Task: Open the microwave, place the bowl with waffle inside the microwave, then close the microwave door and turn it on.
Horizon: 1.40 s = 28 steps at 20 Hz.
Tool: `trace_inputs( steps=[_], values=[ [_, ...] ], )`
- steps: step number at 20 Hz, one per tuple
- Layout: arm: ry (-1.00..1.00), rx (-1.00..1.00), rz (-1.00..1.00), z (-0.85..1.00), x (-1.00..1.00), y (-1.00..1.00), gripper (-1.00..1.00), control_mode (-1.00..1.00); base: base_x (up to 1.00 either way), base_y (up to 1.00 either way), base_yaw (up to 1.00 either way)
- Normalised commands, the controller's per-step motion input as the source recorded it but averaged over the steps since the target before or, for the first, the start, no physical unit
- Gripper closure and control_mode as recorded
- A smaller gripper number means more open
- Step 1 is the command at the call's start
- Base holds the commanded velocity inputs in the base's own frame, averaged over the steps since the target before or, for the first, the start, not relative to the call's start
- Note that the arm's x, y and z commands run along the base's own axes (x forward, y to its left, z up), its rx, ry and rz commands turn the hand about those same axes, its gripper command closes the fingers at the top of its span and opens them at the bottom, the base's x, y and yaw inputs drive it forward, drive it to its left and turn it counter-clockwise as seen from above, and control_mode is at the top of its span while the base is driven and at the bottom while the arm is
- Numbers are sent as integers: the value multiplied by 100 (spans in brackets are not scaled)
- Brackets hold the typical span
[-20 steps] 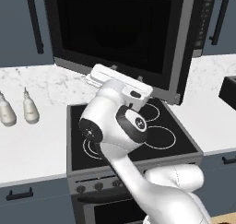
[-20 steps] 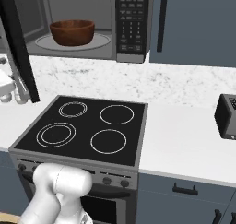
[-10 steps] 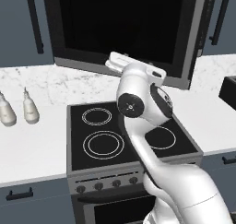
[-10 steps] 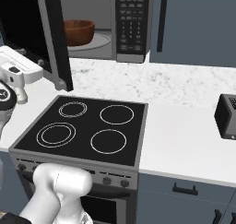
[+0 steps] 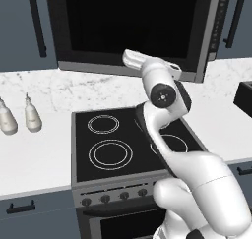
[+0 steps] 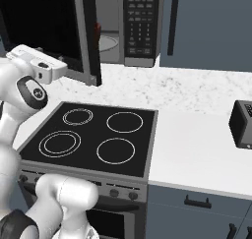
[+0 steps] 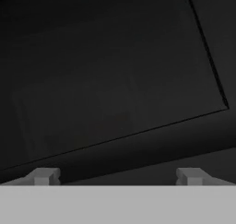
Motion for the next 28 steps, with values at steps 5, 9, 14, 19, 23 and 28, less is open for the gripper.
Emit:
trace_inputs(
  steps=[5, 9, 14, 19, 23, 28],
  values=[
    [1, 0, 12, 0, 54, -12, -100, -100, 0, 0, 0],
    [2, 0, 12, 0, 56, -9, -100, -100, 0, 0, 0],
    [1, 0, 9, 1, 47, -6, -100, -100, 0, 0, 0],
    [3, 0, 0, 3, 44, 0, -100, -100, 0, 0, 0],
    [4, 0, 0, 3, 38, 0, -100, -100, 0, 0, 0],
    [1, -1, 0, 19, 11, 0, -100, -100, 0, 0, 0]
  ],
)
